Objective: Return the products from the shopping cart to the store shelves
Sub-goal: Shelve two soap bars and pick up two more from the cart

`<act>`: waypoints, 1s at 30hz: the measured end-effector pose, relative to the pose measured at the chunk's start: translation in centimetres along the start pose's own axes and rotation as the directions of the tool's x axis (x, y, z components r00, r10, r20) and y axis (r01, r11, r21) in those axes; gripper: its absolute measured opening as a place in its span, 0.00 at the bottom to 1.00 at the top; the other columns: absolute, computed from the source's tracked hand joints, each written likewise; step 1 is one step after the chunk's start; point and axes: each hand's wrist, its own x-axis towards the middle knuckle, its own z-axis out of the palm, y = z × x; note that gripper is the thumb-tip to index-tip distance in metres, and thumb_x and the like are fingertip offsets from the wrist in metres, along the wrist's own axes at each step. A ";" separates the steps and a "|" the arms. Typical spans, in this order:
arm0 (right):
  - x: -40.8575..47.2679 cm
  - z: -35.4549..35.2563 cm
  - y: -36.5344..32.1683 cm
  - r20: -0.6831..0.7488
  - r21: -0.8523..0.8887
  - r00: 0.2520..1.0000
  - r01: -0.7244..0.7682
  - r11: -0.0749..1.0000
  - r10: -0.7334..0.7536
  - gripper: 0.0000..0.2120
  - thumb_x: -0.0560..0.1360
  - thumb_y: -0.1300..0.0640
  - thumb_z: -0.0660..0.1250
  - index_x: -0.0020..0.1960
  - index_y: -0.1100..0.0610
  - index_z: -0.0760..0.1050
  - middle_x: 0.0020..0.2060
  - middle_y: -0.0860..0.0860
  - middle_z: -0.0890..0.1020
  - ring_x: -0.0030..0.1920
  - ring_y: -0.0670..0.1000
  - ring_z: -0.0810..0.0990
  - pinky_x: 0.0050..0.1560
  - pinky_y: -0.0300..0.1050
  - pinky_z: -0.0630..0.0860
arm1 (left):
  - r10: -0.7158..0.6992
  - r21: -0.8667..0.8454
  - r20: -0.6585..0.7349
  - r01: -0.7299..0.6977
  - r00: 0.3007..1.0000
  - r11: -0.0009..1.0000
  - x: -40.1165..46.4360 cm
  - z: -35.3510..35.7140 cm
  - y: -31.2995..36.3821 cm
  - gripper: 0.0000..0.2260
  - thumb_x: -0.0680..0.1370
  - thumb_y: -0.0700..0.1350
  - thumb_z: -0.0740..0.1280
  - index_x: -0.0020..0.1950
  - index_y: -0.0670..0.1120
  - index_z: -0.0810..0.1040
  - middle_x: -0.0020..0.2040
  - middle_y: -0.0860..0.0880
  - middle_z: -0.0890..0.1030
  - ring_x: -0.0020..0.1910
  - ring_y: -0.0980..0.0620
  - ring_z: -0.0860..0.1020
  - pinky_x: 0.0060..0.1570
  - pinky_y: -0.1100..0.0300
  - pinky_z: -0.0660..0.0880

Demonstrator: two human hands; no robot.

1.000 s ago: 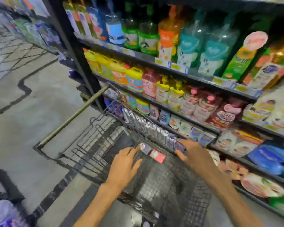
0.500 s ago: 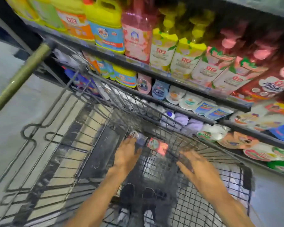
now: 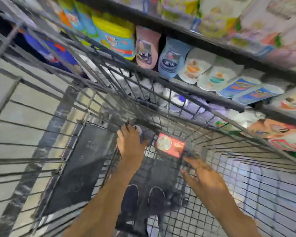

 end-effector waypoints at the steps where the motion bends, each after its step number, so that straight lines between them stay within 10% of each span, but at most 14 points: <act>1: 0.1 0.0 0.4 -0.016 -0.015 1.000 0.001 1.000 -0.001 0.23 0.80 0.39 0.58 0.72 0.44 0.68 0.68 0.46 0.75 0.66 0.49 0.74 0.65 0.47 0.72 | 0.004 -0.016 -0.013 -0.004 1.000 1.000 0.1 0.0 0.3 0.42 0.71 0.65 0.73 0.73 0.39 0.64 0.69 0.41 0.68 0.69 0.41 0.67 0.64 0.49 0.71; 10: 0.8 -1.2 0.4 -0.065 0.145 0.993 -0.086 0.986 0.096 0.20 0.80 0.39 0.59 0.70 0.42 0.70 0.62 0.43 0.77 0.63 0.47 0.75 0.63 0.46 0.72 | -0.044 -0.327 -0.108 0.006 0.993 0.945 -1.9 -1.8 0.4 0.27 0.70 0.43 0.79 0.63 0.41 0.71 0.55 0.43 0.78 0.55 0.41 0.77 0.53 0.47 0.75; 14: 2.0 -0.7 0.3 -0.089 0.242 0.980 -0.152 0.958 0.178 0.17 0.80 0.43 0.62 0.65 0.50 0.74 0.55 0.47 0.80 0.58 0.50 0.78 0.60 0.48 0.73 | 0.075 -0.442 -0.129 -0.125 0.989 0.888 -3.3 -3.2 -1.5 0.19 0.74 0.37 0.74 0.62 0.43 0.75 0.51 0.48 0.74 0.48 0.51 0.76 0.49 0.63 0.73; 20: 7.2 4.2 0.8 -0.074 0.454 0.923 -0.306 0.837 0.377 0.27 0.73 0.30 0.61 0.52 0.54 0.77 0.46 0.50 0.82 0.47 0.52 0.81 0.51 0.51 0.78 | 0.122 -0.326 -0.116 -0.154 0.986 0.933 -6.0 -4.1 -4.8 0.20 0.69 0.40 0.80 0.59 0.43 0.80 0.50 0.46 0.79 0.46 0.41 0.81 0.44 0.48 0.77; 30: 11.1 7.9 0.1 -0.183 0.536 0.850 -0.336 0.775 0.495 0.17 0.74 0.47 0.72 0.49 0.61 0.76 0.52 0.58 0.76 0.50 0.58 0.77 0.52 0.49 0.74 | 0.044 -0.374 -0.009 -0.044 0.999 0.927 -8.3 -7.0 -6.9 0.16 0.69 0.49 0.80 0.52 0.55 0.78 0.46 0.54 0.76 0.48 0.46 0.80 0.53 0.47 0.79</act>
